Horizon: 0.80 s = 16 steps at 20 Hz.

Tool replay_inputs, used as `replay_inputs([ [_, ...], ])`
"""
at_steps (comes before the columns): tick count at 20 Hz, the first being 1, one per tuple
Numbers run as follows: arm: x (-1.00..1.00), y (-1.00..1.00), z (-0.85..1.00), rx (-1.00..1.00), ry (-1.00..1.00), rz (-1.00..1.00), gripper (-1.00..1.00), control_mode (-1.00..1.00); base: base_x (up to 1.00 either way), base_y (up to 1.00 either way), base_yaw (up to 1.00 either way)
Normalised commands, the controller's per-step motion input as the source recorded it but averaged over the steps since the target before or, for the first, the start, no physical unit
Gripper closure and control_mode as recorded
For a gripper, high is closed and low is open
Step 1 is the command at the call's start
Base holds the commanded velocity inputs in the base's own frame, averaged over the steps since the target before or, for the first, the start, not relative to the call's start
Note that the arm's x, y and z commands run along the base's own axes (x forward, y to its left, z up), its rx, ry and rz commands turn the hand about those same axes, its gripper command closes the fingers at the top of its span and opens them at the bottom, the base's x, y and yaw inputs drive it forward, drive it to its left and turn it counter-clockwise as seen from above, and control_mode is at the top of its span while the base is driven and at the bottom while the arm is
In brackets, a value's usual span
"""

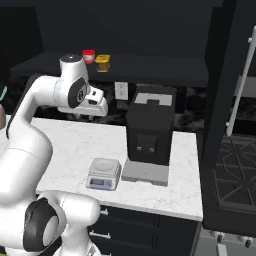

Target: Pick the canned food and place it on the digital scale for weighing, and close the cabinet.

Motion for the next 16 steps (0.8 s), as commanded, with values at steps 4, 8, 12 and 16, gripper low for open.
replay_inputs([
  [4,-0.43,0.00,0.00,0.00,-0.08,0.00,-1.00,-1.00,0.00,0.00,0.00],
  [8,-0.51,0.00,0.35,-0.03,-0.38,0.00,-1.00,-1.00,0.00,0.00,0.00],
  [12,-0.44,0.00,0.78,-0.07,-0.55,0.00,-1.00,-1.00,0.00,0.00,0.00],
  [16,-0.21,0.00,0.64,-0.01,-0.44,0.00,-1.00,-1.00,0.00,0.00,0.00],
])
